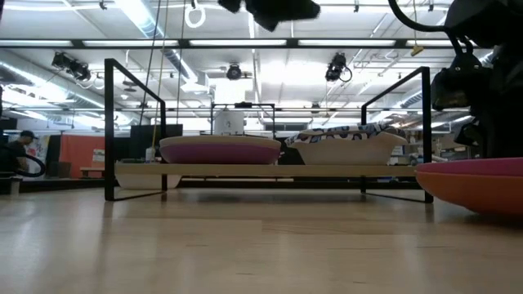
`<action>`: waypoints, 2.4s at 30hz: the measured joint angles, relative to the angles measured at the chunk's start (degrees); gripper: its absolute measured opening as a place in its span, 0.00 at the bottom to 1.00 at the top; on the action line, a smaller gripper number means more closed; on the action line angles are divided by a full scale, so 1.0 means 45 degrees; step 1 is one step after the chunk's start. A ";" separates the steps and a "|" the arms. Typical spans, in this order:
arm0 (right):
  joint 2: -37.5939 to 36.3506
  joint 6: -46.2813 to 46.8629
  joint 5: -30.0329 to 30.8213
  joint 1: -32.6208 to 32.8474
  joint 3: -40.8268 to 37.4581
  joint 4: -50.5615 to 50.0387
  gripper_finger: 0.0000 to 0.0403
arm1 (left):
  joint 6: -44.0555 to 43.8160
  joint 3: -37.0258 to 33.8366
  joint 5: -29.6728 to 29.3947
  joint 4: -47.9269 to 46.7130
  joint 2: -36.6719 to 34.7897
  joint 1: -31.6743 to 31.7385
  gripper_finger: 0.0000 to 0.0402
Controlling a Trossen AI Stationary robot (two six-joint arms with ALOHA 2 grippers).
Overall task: Place and stack plates onto a shelf
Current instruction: Stack the pink plate on top of the gray plate on the shelf
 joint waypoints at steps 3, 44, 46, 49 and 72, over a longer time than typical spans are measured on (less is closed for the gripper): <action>0.0000 -0.0004 0.0017 0.0000 0.0000 0.0013 0.08 | 0.0030 -0.0005 -0.0008 0.0890 0.0662 -0.0063 0.42; 0.0005 0.2749 0.0043 0.0000 0.0005 0.1495 0.08 | 0.4388 -0.0005 0.1956 0.5471 0.3386 0.0307 0.42; 0.0005 0.3094 0.0035 0.0000 0.0005 0.1650 0.08 | 0.4407 0.0014 0.1954 0.5624 0.3632 0.0307 0.42; 0.0005 0.3479 -0.0234 0.0000 0.0005 0.1840 0.08 | 0.4383 0.0000 0.1961 0.5353 0.3890 0.0246 0.42; 0.0005 0.5333 -0.1363 0.0000 0.0005 0.2321 0.08 | 0.4379 -0.0010 0.2110 0.4194 0.4038 0.0015 0.42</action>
